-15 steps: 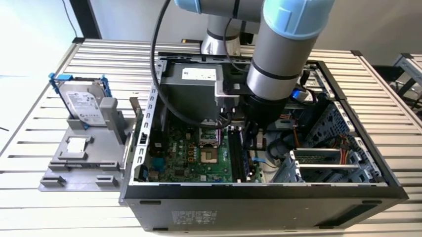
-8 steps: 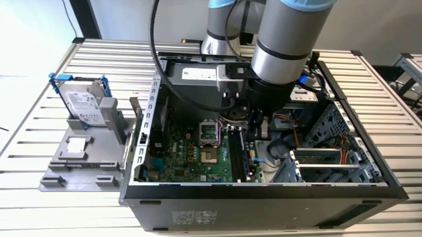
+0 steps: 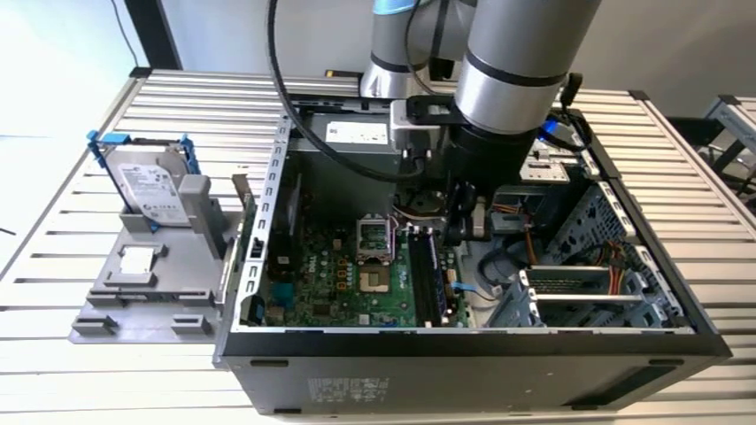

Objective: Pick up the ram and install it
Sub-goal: 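Press down the ram until it locks into place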

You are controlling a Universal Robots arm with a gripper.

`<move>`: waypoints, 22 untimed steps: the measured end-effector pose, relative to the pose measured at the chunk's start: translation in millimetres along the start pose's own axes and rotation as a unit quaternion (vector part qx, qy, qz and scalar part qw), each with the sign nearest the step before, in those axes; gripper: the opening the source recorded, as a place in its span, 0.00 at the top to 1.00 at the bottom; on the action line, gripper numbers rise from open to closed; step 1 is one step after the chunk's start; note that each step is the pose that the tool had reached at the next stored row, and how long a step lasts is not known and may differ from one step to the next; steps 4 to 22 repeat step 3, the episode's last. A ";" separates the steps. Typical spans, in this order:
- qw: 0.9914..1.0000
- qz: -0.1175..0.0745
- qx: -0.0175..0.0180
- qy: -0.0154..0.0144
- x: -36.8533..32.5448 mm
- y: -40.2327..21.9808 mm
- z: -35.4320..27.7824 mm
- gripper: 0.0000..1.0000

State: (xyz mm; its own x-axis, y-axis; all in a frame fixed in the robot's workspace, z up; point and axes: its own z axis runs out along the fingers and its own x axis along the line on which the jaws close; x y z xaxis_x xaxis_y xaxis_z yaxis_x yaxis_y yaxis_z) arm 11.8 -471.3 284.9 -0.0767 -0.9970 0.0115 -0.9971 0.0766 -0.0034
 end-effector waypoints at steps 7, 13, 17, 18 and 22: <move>1.000 0.000 0.000 0.000 0.0 0.0 -0.1 1.00; 1.000 0.000 0.000 0.000 0.0 0.0 -0.1 1.00; 1.000 0.000 0.000 0.000 0.0 0.0 -0.1 1.00; 1.000 0.000 0.000 0.000 0.0 0.0 -0.1 1.00; 1.000 0.000 0.000 0.000 0.0 0.0 -0.1 1.00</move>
